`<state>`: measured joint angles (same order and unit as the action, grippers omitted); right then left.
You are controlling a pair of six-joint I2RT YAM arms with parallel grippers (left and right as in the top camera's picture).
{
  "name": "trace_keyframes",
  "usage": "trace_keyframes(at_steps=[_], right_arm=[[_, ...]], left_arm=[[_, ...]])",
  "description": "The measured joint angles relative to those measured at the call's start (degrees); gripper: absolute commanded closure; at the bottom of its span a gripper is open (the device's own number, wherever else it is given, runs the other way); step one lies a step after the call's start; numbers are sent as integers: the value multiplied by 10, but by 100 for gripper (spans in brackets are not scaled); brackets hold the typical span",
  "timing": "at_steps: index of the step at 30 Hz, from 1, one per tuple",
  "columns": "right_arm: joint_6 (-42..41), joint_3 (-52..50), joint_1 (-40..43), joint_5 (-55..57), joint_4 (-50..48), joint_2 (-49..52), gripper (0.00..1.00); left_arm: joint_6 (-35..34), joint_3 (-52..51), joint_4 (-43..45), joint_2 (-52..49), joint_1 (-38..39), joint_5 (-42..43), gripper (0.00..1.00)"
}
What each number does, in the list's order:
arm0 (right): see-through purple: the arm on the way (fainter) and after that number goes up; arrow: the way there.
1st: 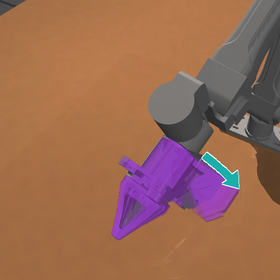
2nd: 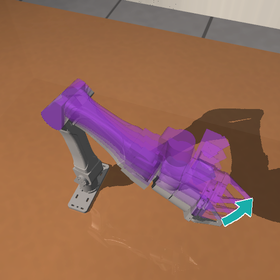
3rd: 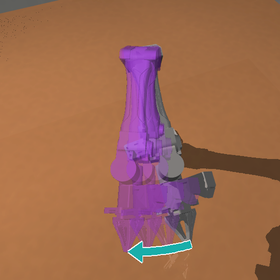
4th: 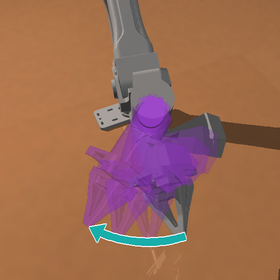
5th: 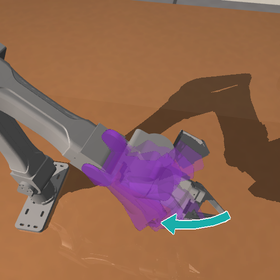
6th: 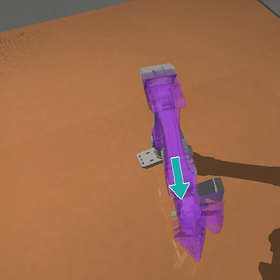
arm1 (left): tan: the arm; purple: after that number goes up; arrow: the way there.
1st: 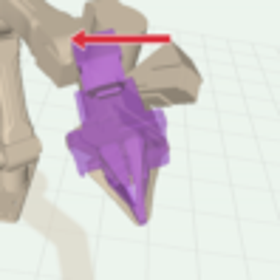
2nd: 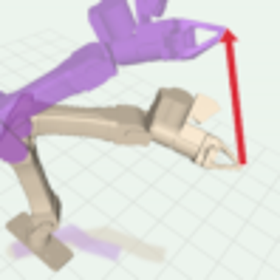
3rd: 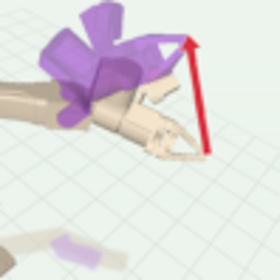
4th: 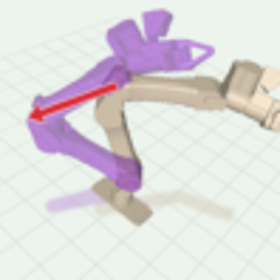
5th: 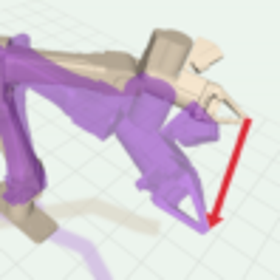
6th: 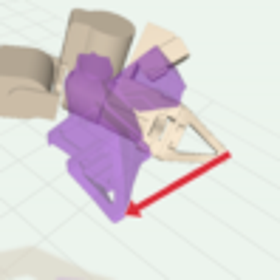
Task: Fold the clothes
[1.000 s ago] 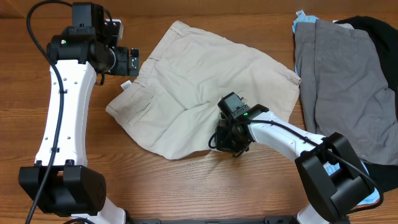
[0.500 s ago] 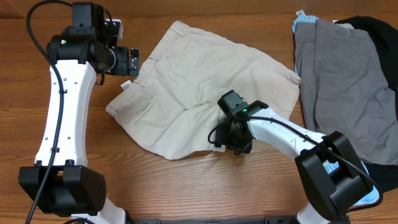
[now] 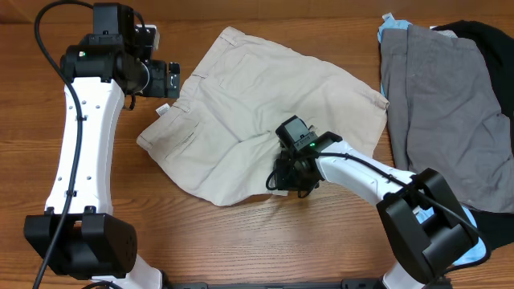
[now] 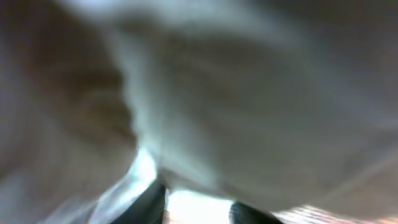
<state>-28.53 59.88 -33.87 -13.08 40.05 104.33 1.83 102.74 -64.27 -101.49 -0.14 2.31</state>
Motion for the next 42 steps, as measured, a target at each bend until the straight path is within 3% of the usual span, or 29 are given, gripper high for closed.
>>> trace_keyframes(at_steps=[6, 9, 16, 22, 30, 36, 37, 40, 42], right_arm=[[-10, 0, 8, -6, 46, 2, 96], [-25, 0, 37, -4, 140, -23, 96], [-99, 7, 62, -2, 354, -193, 96], [-196, 8, 62, -2, 457, -213, 96], [-303, 5, -29, -5, 531, -213, 96], [-353, 5, -71, -7, 537, -214, 71], [-355, 5, -71, -4, 535, -214, 55], [-365, 22, -71, 19, 527, -219, 23], [-363, 65, -69, 49, 519, -228, 14]], left_arm=[[0, 0, -5, 0, 0, 0, 0], [0, 0, -4, 0, 0, 0, 0], [0, 0, -5, 0, 0, 0, 0], [0, 0, -5, 0, 0, 0, 0], [0, 0, -9, 0, 0, 0, 0], [0, 0, -11, 0, 0, 0, 0], [0, 0, -12, 0, 0, 0, 0], [0, 0, -13, 0, 0, 0, 0], [0, 0, -12, 0, 0, 0, 0]])
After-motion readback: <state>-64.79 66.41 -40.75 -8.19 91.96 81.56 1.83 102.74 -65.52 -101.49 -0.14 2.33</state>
